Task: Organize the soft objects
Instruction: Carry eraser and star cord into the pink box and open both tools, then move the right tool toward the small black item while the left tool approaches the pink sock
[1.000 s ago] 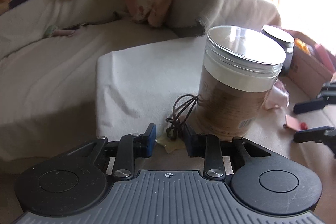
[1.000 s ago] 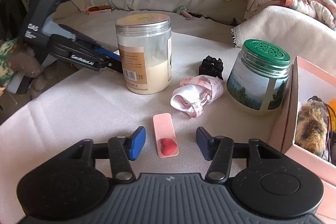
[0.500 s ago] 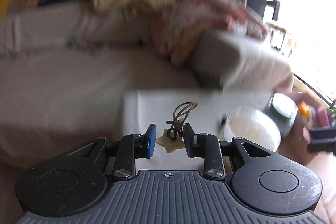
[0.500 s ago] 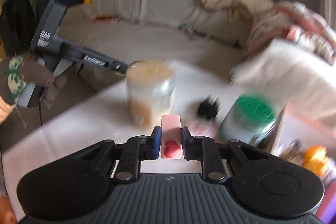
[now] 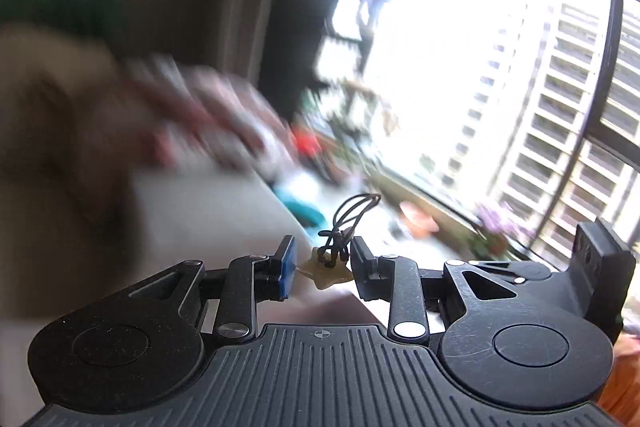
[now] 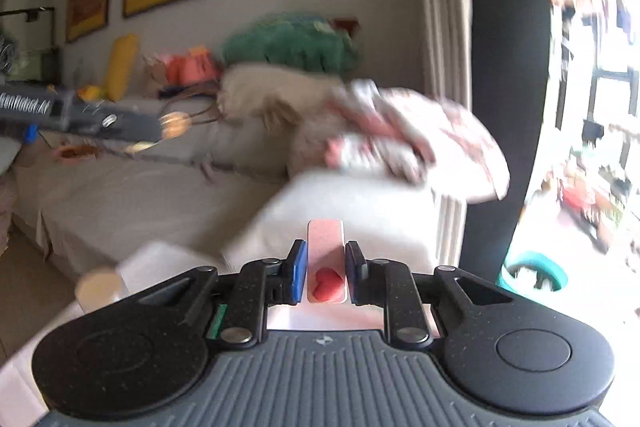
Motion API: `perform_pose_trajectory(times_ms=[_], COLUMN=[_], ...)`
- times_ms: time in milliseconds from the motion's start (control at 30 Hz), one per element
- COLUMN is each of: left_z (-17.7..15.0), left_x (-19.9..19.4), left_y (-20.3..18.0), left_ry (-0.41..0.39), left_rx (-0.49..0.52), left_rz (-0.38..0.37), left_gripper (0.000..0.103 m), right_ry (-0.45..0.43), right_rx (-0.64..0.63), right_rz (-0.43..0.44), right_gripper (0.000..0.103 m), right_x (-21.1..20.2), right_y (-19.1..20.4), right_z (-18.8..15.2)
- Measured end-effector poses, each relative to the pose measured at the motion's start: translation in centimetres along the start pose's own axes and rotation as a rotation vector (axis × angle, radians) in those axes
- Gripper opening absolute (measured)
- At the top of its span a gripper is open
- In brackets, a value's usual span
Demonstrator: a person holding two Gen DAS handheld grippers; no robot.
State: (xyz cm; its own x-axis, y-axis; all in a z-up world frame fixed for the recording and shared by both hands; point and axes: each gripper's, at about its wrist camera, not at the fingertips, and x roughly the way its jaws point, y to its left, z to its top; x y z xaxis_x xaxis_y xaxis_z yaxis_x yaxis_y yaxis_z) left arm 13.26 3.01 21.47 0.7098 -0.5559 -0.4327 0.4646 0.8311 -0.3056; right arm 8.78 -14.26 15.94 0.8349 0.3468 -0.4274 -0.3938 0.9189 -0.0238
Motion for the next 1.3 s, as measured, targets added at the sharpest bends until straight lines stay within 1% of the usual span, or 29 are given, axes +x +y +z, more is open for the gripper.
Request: perform_pose_trajectory(times_ms=[33, 67, 100, 133, 167, 200, 267, 333, 367, 433, 500, 533, 567, 633, 700, 767, 833, 900, 933, 967, 1000, 1033, 1100, 1167, 1233, 1300], left_z=[-0.8, -1.9, -2.9, -3.9, -4.8, -5.2, -5.8, -6.1, -6.6, -7.1, -8.9, -10.0, -11.2, -13.8, -16.3, -18.2, -19.7, -21.0, -21.6, -22.0, -22.5, -23.0, -23.9, -24.3, -24.3, -24.4], left_x=[2.2, 4.2, 5.6, 6.7, 7.2, 7.4, 6.7, 4.7, 3.5, 2.0, -0.1, -0.4, -0.9, -1.4, -2.0, -2.5, -3.4, -4.7, -5.2, -5.5, -5.8, -6.2, -6.8, -7.1, -7.1, -7.2], left_y=[-0.2, -0.2, -0.2, -0.2, -0.1, 0.4, 1.4, 2.6, 2.9, 3.7, 4.1, 4.5, 4.5, 4.2, 4.3, 4.6, 5.4, 6.5, 7.0, 7.5, 8.1, 8.6, 9.4, 9.7, 9.8, 9.9], left_ry=[0.06, 0.123, 0.172, 0.205, 0.22, 0.22, 0.189, 0.138, 0.117, 0.086, 0.052, 0.042, 0.035, 0.028, 0.015, 0.01, -0.008, -0.055, -0.077, -0.091, -0.103, -0.118, -0.155, -0.162, -0.155, -0.156], left_rx=[-0.028, -0.052, -0.061, -0.06, -0.054, -0.053, -0.057, -0.035, -0.016, 0.034, 0.098, 0.121, 0.138, 0.146, 0.12, 0.069, 0.003, -0.045, -0.06, -0.079, -0.11, -0.146, -0.218, -0.247, -0.26, -0.266], left_rz=[-0.012, -0.014, -0.007, 0.007, 0.02, 0.032, 0.068, 0.12, 0.161, 0.265, 0.383, 0.425, 0.459, 0.488, 0.48, 0.47, 0.462, 0.438, 0.436, 0.435, 0.422, 0.401, 0.348, 0.313, 0.294, 0.282], left_gripper=[0.033, 0.033, 0.033, 0.033, 0.033, 0.033, 0.033, 0.033, 0.033, 0.033, 0.033, 0.033, 0.033, 0.033, 0.033, 0.034, 0.034, 0.034, 0.034, 0.033, 0.033, 0.033, 0.033, 0.033, 0.033, 0.033], right_ry=[0.018, 0.027, 0.039, 0.045, 0.048, 0.049, 0.049, 0.053, 0.053, 0.046, 0.041, 0.04, 0.041, 0.049, 0.069, 0.097, 0.142, 0.213, 0.257, 0.301, 0.344, 0.379, 0.458, 0.579, 0.685, 0.737], right_rx=[0.036, 0.062, 0.076, 0.076, 0.067, 0.047, 0.014, 0.001, -0.005, -0.018, -0.025, -0.031, -0.042, -0.082, -0.133, -0.163, -0.17, -0.147, -0.133, -0.126, -0.135, -0.159, -0.182, -0.123, -0.039, -0.024], right_rz=[-0.01, -0.009, -0.003, -0.007, -0.02, -0.037, -0.06, -0.066, -0.062, -0.041, 0.0, 0.024, 0.044, 0.077, 0.104, 0.156, 0.199, 0.239, 0.266, 0.296, 0.332, 0.358, 0.355, 0.335, 0.29, 0.223], right_gripper=[0.04, 0.042, 0.043, 0.043, 0.043, 0.044, 0.048, 0.048, 0.048, 0.048, 0.05, 0.05, 0.051, 0.051, 0.051, 0.051, 0.051, 0.051, 0.049, 0.039, 0.033, 0.03, 0.03, 0.03, 0.03, 0.03], right_x=[0.0, -0.1, -0.4, -0.8, -1.2, -1.4, -1.9, -1.6, -1.5, -1.6, -1.2, -0.9, -0.8, -0.1, 0.7, 1.3, 2.4, 4.4, 5.6, 7.1, 8.5, 9.9, 13.2, 17.2, 21.7, 25.4], right_y=[-1.0, -1.7, -2.5, -2.8, -3.0, -3.1, -2.8, -2.3, -1.9, -0.8, 0.5, 1.3, 2.1, 4.1, 6.3, 8.1, 9.7, 11.1, 11.7, 12.5, 13.4, 14.5, 16.4, 17.4, 17.9, 18.1], right_z=[-1.3, -2.4, -3.6, -4.5, -5.3, -6.0, -6.9, -7.3, -7.4, -7.8, -7.9, -8.1, -8.4, -8.8, -9.0, -8.7, -7.6, -5.8, -4.8, -3.8, -2.8, -2.0, -0.4, 1.1, 2.0, 2.3])
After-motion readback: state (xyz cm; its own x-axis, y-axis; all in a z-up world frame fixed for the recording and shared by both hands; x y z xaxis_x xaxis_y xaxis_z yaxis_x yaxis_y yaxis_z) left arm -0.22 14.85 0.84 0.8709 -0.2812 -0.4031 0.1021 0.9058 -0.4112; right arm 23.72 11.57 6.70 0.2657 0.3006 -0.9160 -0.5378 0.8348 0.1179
